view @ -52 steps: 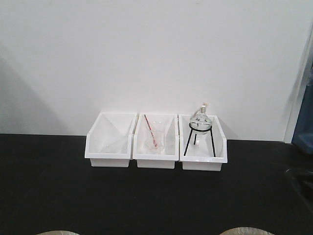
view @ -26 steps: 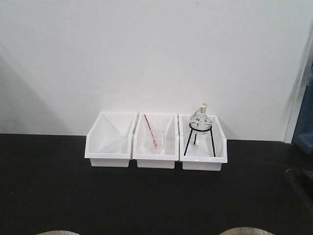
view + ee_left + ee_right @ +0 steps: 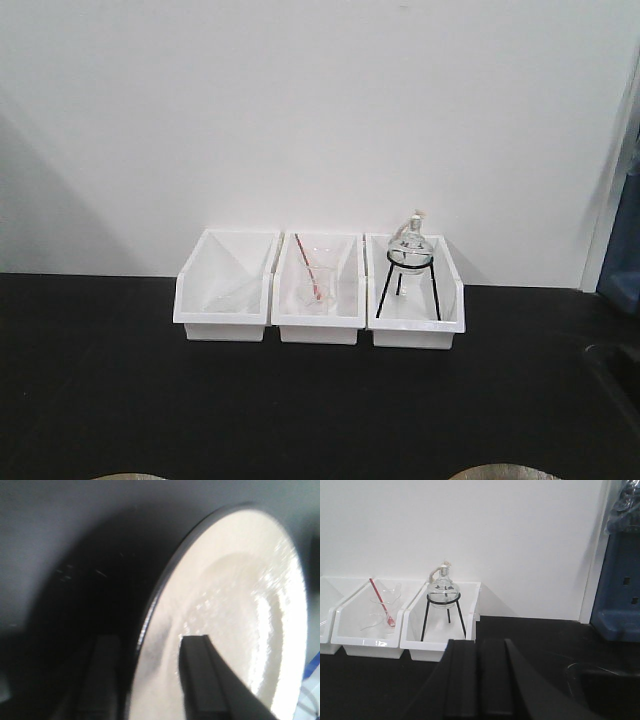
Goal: Arrange circular plates on left workspace
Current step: 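Grasp the tan plate rim with the left gripper and lift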
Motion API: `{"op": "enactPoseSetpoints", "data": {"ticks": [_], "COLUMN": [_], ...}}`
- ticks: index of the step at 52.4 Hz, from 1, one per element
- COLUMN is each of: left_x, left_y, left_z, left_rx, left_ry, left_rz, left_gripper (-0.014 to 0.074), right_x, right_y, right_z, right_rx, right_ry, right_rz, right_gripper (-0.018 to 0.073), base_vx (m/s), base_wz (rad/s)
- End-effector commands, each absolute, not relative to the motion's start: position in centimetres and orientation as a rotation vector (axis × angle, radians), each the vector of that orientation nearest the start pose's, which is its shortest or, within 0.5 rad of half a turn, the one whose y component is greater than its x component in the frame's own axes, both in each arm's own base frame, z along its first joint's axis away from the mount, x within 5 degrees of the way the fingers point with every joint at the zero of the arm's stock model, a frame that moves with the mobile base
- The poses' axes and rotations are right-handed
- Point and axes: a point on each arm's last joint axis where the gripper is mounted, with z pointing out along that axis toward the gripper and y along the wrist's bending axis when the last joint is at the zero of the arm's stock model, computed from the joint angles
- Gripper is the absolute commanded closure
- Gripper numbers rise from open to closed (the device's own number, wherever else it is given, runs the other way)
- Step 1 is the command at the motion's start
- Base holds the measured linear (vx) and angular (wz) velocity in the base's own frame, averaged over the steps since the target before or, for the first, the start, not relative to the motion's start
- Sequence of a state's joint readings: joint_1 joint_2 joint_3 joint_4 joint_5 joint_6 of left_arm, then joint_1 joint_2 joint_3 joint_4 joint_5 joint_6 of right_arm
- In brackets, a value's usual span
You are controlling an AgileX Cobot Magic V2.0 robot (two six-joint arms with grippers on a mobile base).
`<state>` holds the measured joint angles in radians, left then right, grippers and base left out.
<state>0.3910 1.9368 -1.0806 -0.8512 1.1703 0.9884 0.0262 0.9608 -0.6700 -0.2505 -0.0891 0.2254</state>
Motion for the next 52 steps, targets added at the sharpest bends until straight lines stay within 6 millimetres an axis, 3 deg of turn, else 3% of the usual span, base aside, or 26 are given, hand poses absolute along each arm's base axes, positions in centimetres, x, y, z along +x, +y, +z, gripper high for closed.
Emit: {"op": "enactPoseSetpoints", "data": {"ticks": [1, 12, 38, 52], "left_x": [32.0, 32.1, 34.9, 35.8], "left_y": [5.0, 3.9, 2.8, 1.9], "left_z": [17.2, 17.1, 19.9, 20.4], "left_rx": [0.229, 0.291, -0.102, -0.174], "left_ry": [2.704, 2.727, 2.315, 2.228], "left_rz": [-1.178, -1.163, -1.452, -1.481], "left_gripper": [0.0308, 0.0606, 0.0603, 0.0601], "right_x": [20.9, 20.9, 20.9, 20.9], "right_y": [0.9, 0.9, 0.9, 0.9], "right_z": [35.9, 35.9, 35.8, 35.8], "right_rx": [-0.081, -0.081, -0.081, -0.081], "right_ry": [1.555, 1.555, 1.557, 1.557], "right_rz": [0.024, 0.024, 0.024, 0.024], "right_gripper": [0.0563, 0.0563, 0.0563, 0.0563], "base_vx": [0.00, 0.00, 0.00, 0.00], "base_wz": [0.00, 0.00, 0.00, 0.00]}}
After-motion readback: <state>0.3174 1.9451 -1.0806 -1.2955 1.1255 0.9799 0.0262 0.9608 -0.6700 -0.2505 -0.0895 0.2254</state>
